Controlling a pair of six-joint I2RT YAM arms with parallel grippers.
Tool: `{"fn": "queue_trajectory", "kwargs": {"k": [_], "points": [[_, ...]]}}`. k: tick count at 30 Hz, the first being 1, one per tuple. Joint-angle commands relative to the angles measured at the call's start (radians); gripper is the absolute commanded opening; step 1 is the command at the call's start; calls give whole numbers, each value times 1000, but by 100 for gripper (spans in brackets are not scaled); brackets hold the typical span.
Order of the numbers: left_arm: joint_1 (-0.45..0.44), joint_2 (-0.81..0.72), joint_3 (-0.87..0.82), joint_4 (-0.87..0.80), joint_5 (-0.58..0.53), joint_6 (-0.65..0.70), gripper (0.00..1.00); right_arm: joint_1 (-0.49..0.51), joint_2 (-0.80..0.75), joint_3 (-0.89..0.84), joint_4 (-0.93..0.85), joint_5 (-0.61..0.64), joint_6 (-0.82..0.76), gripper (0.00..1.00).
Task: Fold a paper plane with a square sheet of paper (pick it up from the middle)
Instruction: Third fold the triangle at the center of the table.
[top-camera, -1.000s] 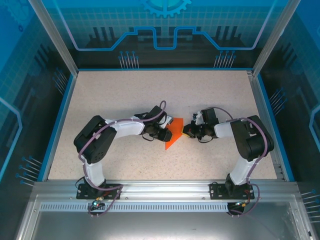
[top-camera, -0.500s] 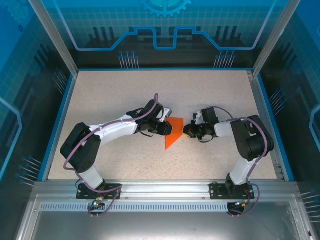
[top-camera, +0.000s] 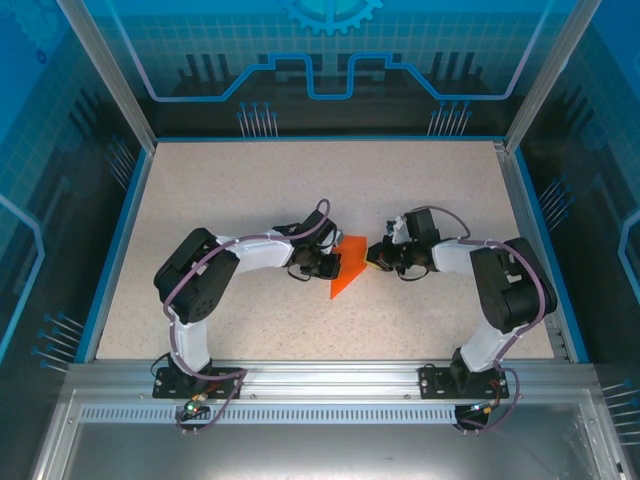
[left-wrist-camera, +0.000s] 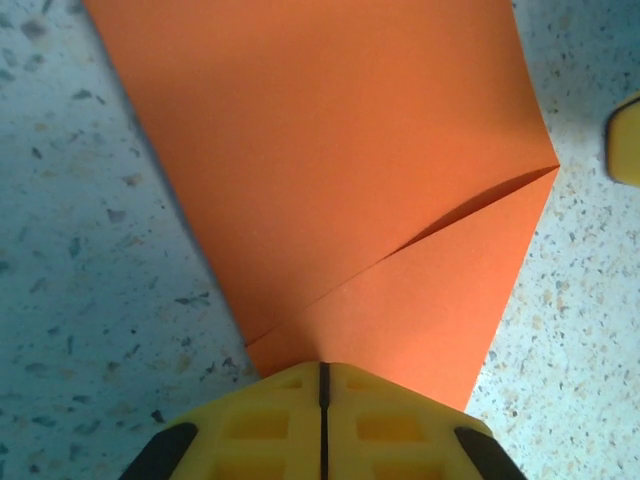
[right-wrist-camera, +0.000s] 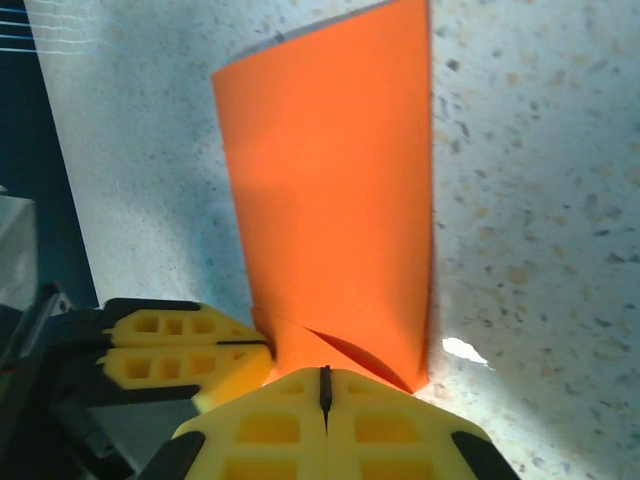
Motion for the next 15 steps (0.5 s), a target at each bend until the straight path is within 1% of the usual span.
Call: {"fn": "queue_trajectory", "kwargs": {"k": [1,5,7,15], "points": [[-2,16,3,-18,-40,5,7,6,-19,26,-53,-5,-28,5],[-3,16,-1,-18,-38,10,6,40,16,55,-54,-26,-34,5],[-2,19,0,-20,-35,12,6,50,36,59,-49,-14,-28,5],[-2,9,-7,-30,-35,20,6,43,122,38,2,15,-16,3]]}}
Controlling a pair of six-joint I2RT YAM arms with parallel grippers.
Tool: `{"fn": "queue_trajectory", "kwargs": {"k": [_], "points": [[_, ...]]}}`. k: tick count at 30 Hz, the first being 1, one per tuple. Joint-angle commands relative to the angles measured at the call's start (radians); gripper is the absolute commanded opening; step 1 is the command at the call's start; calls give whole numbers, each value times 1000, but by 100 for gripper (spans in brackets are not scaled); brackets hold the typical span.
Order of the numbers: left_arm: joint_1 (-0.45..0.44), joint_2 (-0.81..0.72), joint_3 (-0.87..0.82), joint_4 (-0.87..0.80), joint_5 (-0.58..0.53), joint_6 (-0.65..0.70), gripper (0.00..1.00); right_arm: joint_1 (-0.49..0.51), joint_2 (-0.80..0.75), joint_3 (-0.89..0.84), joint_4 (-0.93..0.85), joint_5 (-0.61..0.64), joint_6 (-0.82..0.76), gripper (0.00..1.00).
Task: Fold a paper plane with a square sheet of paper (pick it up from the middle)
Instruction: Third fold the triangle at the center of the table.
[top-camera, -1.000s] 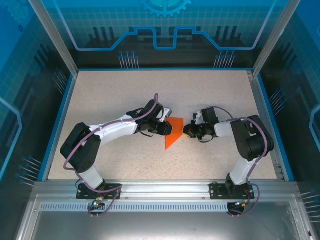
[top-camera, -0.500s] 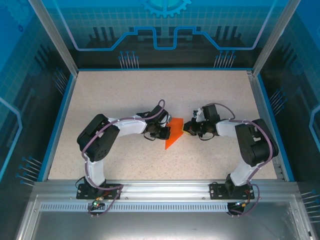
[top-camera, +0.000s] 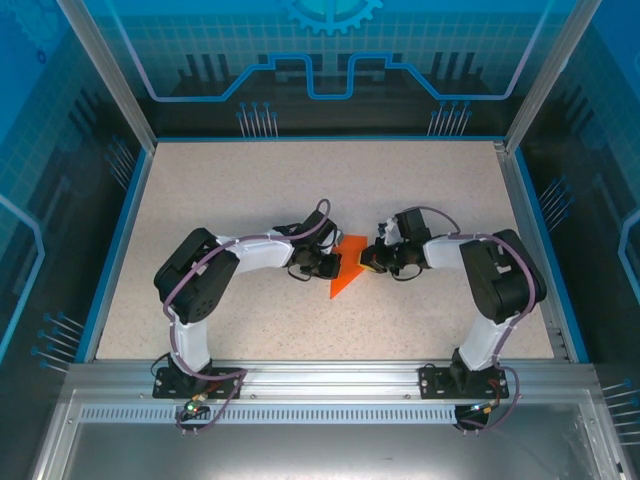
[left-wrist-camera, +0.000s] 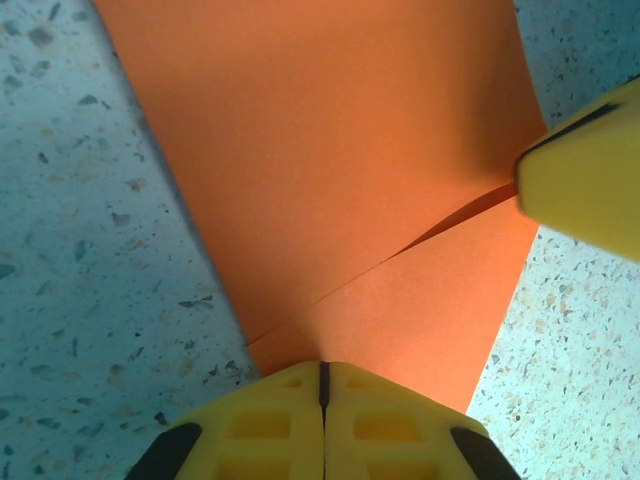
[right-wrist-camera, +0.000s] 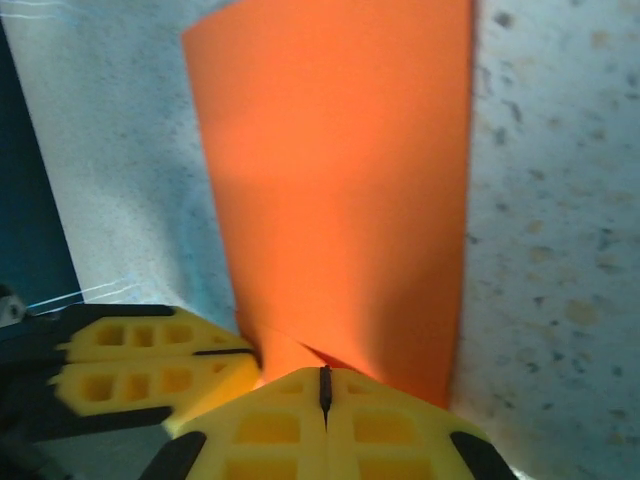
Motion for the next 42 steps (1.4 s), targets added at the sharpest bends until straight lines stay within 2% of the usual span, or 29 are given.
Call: {"fn": "queue_trajectory", "kwargs": {"k": [1,7,19,31,36,42], "points": [[-2,8,-10,-32,-26,20,6,-6,38,-16,28,13,-3,3],[-2,1,-19,-38,-28,26,6,-53,41,-43,58,-10,-21,3],[-2,-27,-26,-29,-13,14,7,-81,-71,-25,-51,-10,-90,7],[-6,-40,-45,15,-7,9,7,-73,-285,-49,-211,143,11,11],[-4,-55,-69,28,11,4,7,-66,-401,-36,-286,218,47,18],[-5,-60,-72,17,23,4,7,-65,-414,30,-384,231,19,19]]}}
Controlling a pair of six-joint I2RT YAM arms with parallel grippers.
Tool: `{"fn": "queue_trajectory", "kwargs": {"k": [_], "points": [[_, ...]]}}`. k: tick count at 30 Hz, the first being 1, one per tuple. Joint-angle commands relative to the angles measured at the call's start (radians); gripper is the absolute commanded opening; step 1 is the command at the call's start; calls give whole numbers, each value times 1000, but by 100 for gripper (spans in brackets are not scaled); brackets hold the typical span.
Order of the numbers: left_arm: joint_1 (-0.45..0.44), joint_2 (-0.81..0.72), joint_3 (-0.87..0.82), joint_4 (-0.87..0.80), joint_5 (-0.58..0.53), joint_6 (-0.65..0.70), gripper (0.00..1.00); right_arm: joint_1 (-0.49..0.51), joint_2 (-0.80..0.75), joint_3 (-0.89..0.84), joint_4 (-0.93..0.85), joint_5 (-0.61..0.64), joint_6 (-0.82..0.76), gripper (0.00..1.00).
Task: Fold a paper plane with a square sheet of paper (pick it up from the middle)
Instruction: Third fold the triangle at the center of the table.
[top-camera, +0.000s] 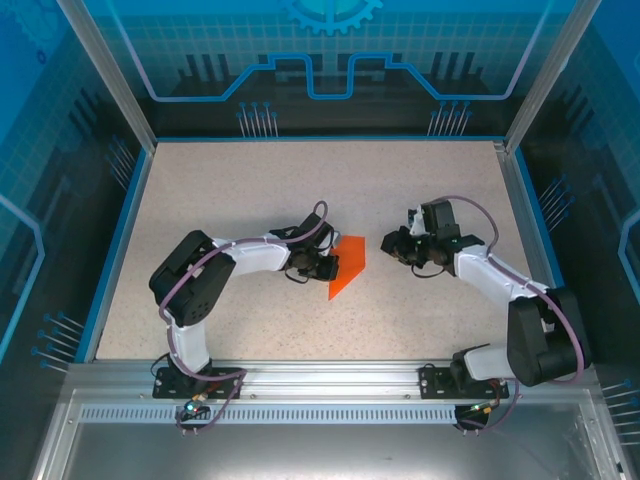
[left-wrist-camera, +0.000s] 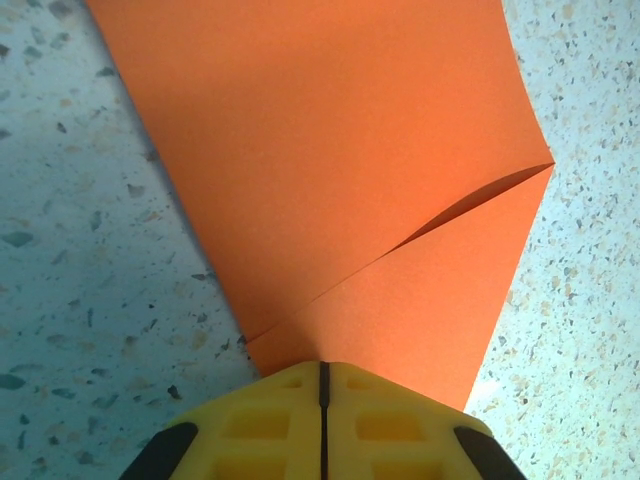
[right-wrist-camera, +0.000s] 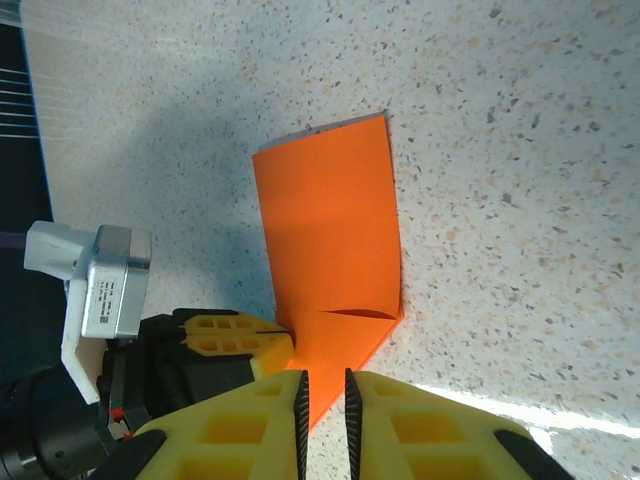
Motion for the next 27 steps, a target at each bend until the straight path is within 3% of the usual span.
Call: {"fn": "queue_trajectory", "kwargs": {"k": [1,16,27], "points": [[-5,-26,-18,-25,27,5,7,2,5,50,-100,18,-13,19],[-5,-32,14,-59,23,8,7,-33,130,190,-166,-106,-96,22],[-5,-51,47,-68,15,10,10,-28,72,7,-63,-101,-106,31]]}}
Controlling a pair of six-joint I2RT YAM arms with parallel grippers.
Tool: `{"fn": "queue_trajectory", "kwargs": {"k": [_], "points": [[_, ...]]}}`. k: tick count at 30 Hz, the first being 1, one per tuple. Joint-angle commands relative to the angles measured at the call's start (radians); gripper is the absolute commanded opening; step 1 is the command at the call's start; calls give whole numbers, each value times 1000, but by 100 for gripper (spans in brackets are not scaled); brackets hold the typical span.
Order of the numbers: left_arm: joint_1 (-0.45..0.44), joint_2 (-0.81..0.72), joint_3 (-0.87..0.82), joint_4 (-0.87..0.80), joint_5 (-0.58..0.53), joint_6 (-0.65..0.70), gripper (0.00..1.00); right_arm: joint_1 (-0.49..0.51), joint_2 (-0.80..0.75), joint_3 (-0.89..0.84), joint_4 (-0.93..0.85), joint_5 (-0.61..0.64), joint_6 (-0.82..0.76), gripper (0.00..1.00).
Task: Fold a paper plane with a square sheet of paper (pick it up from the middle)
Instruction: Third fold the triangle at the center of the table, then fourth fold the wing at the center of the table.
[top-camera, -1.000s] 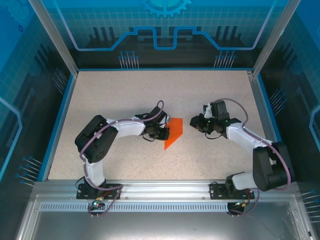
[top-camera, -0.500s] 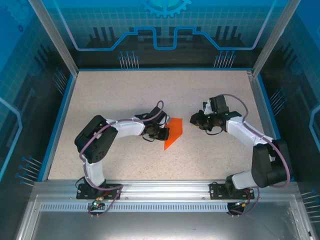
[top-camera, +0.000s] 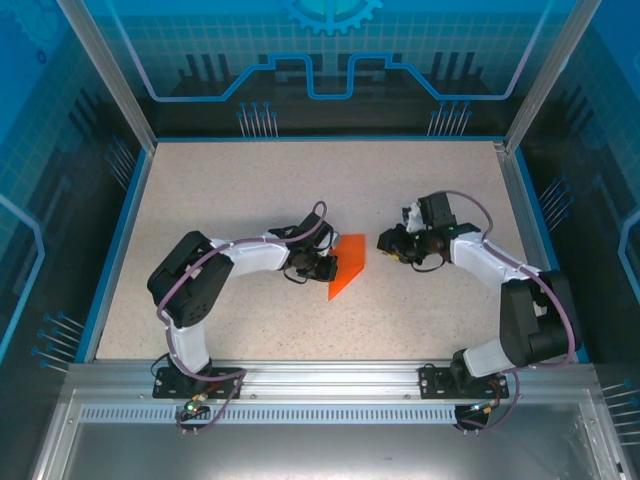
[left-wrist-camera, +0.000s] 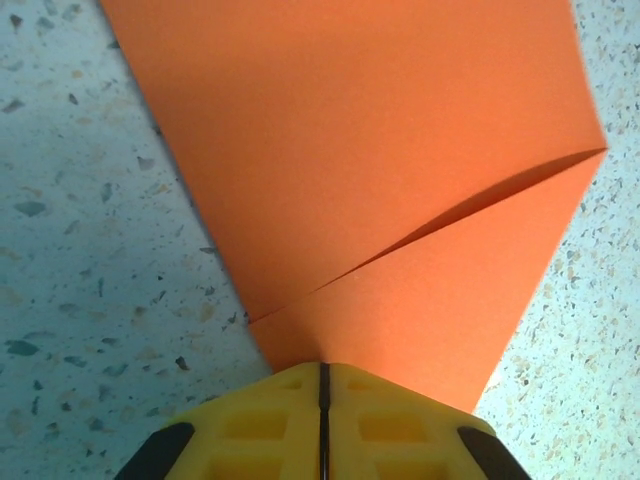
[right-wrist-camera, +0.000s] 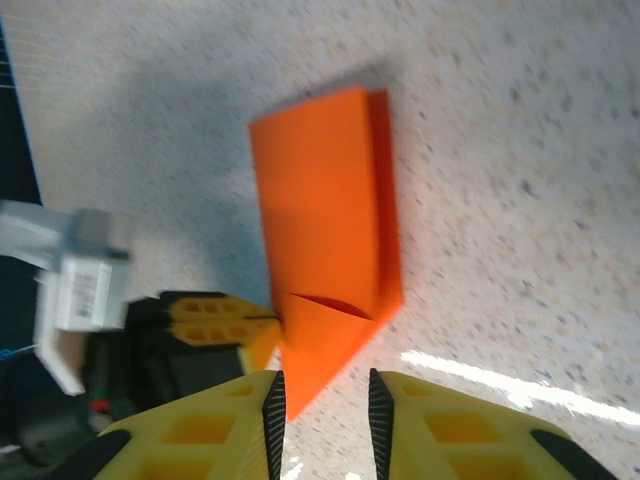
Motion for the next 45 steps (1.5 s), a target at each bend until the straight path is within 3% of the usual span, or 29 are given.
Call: {"fn": "queue_trajectory", "kwargs": {"k": [1,11,30,33,40,45], "points": [[-4,-39,43,-29,15,6,11,-11,-25,-80,51,-29,-10,33],[-3,-24,67,-40,-24,3,12,54,93,-75,194,-149,9,42],[-2,-13,28,4,-41,-27,10,139,325,26,317,-215,15,38],[-3,-37,15,15,-43,-54,14,147,331,33,284,-205,-19,35],[-17,-149,-69,42,-53,-138,26,146,335,22,264,-237,-108,36],[-103,-217,-109,14,-175,-192,30,145,351,49,187,-223,-188,31]]}}
